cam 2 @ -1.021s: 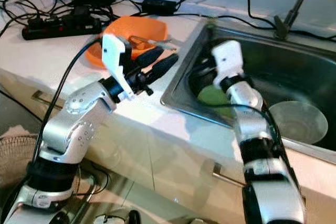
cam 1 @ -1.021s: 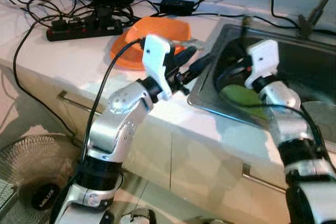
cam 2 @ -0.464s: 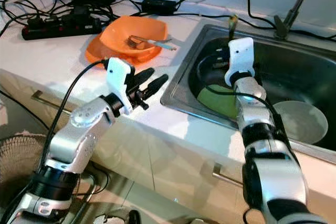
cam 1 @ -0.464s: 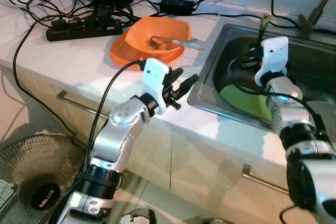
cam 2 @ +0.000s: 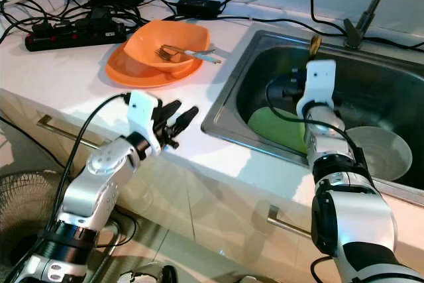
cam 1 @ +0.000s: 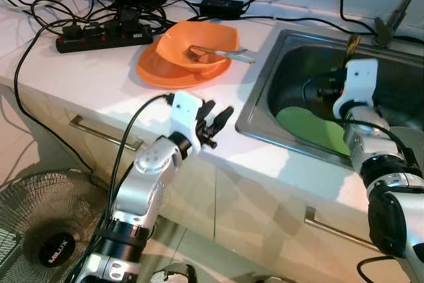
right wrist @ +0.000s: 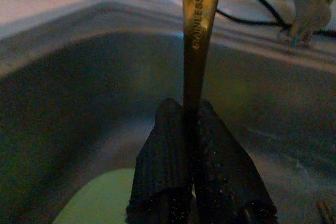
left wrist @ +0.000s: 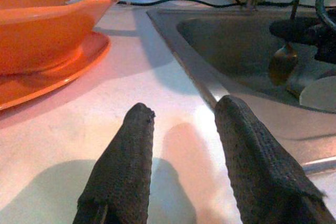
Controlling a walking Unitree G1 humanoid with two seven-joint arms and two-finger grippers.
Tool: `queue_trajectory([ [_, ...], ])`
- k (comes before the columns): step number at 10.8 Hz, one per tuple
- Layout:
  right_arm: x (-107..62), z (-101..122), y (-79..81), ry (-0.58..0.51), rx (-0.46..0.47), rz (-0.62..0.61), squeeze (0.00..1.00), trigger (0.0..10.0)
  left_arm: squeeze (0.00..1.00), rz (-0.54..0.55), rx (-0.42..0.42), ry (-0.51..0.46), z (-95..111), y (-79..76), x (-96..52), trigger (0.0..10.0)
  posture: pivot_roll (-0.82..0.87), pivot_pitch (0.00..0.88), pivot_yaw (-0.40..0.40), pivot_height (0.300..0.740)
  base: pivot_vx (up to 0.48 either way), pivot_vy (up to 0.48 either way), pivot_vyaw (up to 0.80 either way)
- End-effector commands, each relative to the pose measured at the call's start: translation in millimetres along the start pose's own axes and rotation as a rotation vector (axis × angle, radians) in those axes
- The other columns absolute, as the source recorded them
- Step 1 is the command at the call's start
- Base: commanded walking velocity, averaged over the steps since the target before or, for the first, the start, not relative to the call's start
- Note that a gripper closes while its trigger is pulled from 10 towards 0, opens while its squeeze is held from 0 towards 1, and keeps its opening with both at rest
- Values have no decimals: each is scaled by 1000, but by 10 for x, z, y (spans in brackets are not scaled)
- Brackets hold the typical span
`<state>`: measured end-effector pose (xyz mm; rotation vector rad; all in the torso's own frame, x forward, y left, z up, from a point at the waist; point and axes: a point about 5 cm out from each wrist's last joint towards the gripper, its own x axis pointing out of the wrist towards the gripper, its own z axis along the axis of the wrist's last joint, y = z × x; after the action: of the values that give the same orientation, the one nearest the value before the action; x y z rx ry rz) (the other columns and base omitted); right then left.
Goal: Kitchen organization
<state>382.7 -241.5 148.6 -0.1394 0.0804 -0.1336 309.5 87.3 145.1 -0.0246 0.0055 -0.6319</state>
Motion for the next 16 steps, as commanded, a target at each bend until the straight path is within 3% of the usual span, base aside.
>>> queue_trajectory([
  [1, 31, 71, 4, 0, -6, -3, 0, 10000, 0, 18, 7, 8, -32, 11, -22, 10000, 94, 63, 24, 740, 0, 0, 0],
  [6, 33, -83, 103, 160, 43, 8, 0, 10000, 0, 2, 17, 29, -93, -41, -33, 10000, 104, 44, 9, 740, 0, 0, 0],
  [10, 16, -160, 162, 216, 70, 9, 0, 10000, 0, -7, 19, 38, -122, -68, -55, 10000, 117, 21, 5, 740, 0, 0, 0],
  [11, 7, -188, 184, 222, 77, 15, 290, 10000, 0, -11, 19, 40, -131, -79, -59, 10000, 117, 19, 5, 740, 0, 0, 0],
  [12, -11, -238, 216, 235, 83, 25, 1000, 10000, 0, -20, 18, 42, -137, -102, -53, 10000, 119, 14, 5, 740, 0, 0, 0],
  [16, -2, -209, 234, 212, 84, 22, 1000, 10000, 0, -35, 21, 45, -130, -131, -40, 10000, 118, 11, 5, 740, 0, 0, 0],
])
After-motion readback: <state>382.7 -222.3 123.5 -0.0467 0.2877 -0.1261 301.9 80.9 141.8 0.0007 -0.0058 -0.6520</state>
